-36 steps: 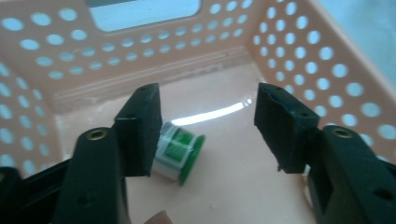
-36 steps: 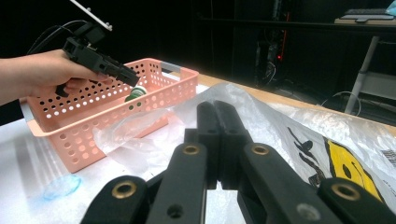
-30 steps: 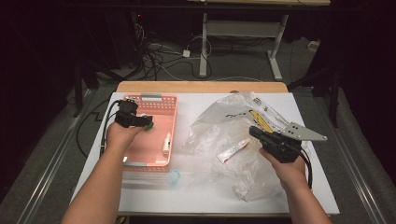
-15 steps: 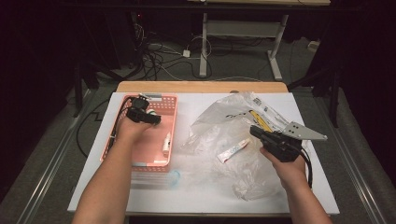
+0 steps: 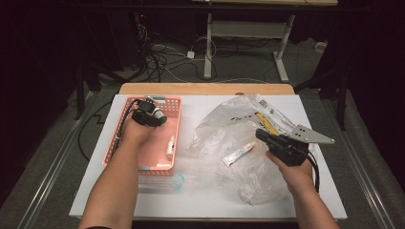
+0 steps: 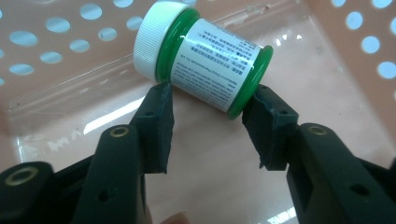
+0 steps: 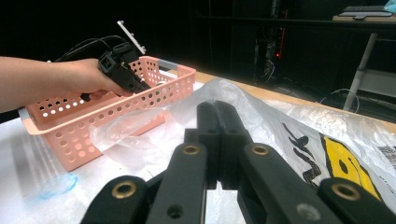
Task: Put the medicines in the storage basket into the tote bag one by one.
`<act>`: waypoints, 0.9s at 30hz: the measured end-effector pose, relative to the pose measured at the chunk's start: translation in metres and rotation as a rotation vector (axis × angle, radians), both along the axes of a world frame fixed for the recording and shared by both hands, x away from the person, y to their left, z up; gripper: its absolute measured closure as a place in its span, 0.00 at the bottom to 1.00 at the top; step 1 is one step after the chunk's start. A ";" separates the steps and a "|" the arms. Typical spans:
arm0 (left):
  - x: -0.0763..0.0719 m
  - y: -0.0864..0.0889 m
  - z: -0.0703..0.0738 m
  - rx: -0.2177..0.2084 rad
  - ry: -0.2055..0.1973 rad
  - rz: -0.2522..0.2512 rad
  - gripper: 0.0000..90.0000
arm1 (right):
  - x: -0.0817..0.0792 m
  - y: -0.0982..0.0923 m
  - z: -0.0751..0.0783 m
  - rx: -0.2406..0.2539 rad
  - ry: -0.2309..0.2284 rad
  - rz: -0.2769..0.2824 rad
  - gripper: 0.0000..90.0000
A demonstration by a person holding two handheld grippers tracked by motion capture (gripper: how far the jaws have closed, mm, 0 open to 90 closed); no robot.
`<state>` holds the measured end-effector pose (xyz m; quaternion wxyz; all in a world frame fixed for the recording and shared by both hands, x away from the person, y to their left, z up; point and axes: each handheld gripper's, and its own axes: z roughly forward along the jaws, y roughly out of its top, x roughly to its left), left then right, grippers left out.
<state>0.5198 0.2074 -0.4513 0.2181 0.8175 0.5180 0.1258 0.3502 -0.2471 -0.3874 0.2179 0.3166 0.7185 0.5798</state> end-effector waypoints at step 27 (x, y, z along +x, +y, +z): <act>0.013 -0.002 0.008 -0.049 -0.007 0.194 0.34 | 0.000 0.001 -0.001 -0.006 0.002 -0.001 1.00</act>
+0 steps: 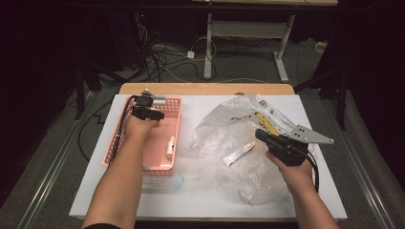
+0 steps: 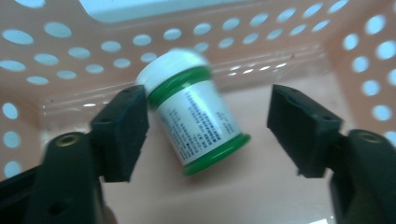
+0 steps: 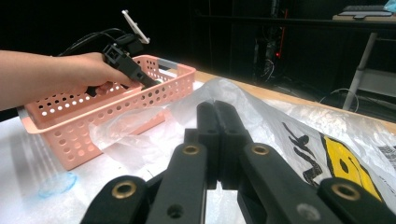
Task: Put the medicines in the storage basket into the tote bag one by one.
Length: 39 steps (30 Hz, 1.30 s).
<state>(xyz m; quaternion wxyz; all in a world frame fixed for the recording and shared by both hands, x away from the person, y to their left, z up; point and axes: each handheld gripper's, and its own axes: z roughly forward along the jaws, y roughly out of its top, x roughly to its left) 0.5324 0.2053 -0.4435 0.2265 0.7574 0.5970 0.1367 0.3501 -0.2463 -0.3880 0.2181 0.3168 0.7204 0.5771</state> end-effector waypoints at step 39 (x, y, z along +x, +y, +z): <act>-0.066 -0.006 0.032 -0.025 0.013 -0.177 0.57 | 0.000 -0.003 0.000 0.001 -0.001 -0.004 1.00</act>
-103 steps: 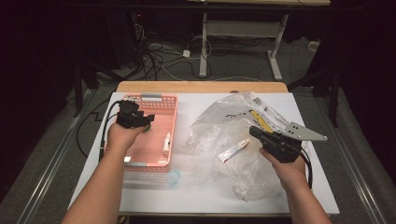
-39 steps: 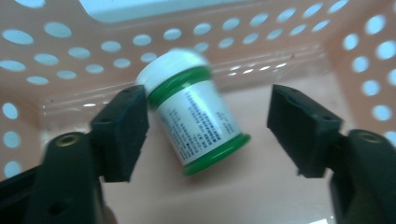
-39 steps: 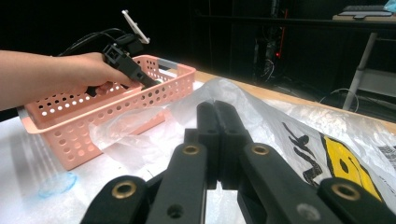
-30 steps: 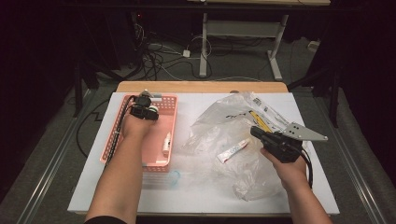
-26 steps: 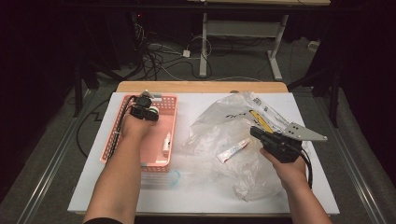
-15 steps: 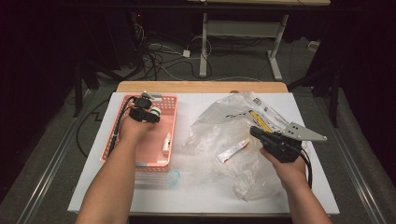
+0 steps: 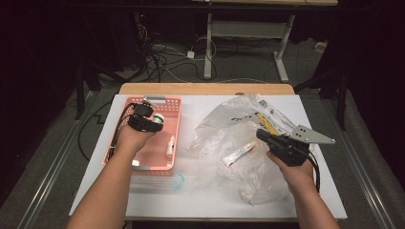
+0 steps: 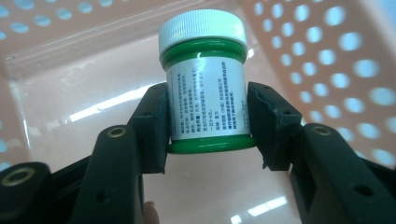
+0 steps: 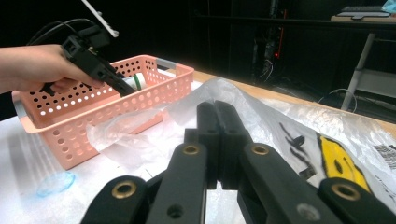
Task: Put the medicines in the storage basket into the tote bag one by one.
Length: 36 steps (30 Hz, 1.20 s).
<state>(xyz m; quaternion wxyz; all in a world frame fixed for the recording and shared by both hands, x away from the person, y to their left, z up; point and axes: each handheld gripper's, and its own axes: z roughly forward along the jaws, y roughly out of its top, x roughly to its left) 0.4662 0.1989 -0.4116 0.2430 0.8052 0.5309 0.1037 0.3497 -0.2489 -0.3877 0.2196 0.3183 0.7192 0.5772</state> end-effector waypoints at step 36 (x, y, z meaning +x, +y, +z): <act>-0.108 -0.019 0.020 -0.108 -0.224 -0.162 0.57 | -0.005 0.005 0.006 -0.010 -0.023 0.014 1.00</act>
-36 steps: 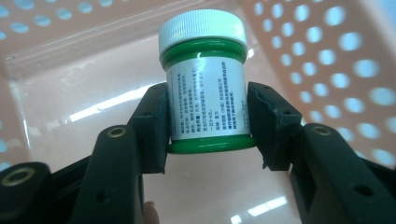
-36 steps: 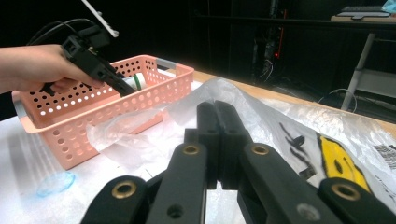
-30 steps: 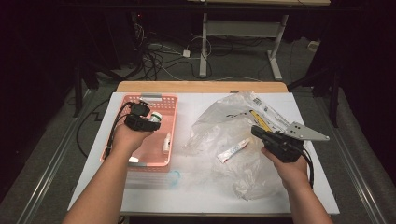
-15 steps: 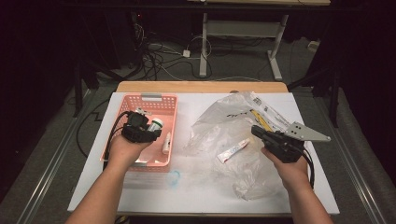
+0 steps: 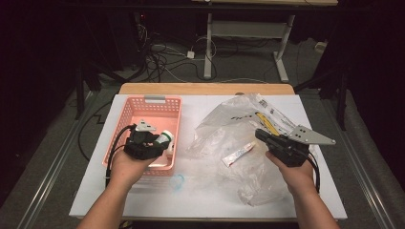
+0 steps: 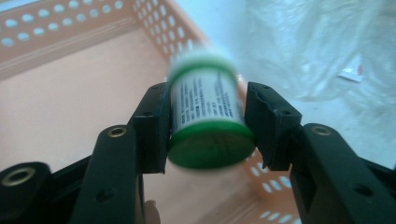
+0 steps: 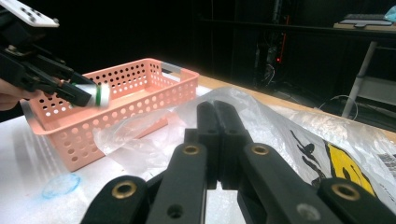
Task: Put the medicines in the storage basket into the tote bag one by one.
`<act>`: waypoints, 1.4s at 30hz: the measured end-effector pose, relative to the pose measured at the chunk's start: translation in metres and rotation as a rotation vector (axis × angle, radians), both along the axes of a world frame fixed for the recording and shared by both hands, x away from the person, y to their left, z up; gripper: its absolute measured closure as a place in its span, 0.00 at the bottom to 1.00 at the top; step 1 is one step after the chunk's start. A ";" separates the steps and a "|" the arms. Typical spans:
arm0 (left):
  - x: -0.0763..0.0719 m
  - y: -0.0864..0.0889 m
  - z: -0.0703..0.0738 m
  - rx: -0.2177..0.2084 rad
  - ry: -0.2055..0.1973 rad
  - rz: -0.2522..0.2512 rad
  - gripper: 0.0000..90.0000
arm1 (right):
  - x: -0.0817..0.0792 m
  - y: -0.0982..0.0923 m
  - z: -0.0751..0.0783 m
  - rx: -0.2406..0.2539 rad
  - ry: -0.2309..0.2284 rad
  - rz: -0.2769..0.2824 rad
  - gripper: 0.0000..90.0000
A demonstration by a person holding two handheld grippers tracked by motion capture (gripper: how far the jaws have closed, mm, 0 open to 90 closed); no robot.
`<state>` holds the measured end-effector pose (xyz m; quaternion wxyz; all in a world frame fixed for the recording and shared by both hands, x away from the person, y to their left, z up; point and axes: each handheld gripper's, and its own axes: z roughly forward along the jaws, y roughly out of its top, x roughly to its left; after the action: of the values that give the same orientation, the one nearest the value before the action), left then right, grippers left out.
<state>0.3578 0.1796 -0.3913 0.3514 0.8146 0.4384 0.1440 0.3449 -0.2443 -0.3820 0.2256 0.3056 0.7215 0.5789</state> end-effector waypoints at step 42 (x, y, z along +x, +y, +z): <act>0.186 0.023 -0.053 0.159 0.243 0.414 0.27 | 0.007 -0.001 -0.008 0.002 0.027 -0.007 1.00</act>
<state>0.5435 0.2023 -0.4440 0.1942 0.7438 0.6223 0.1480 0.3522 -0.2453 -0.3897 0.2174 0.3164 0.7229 0.5746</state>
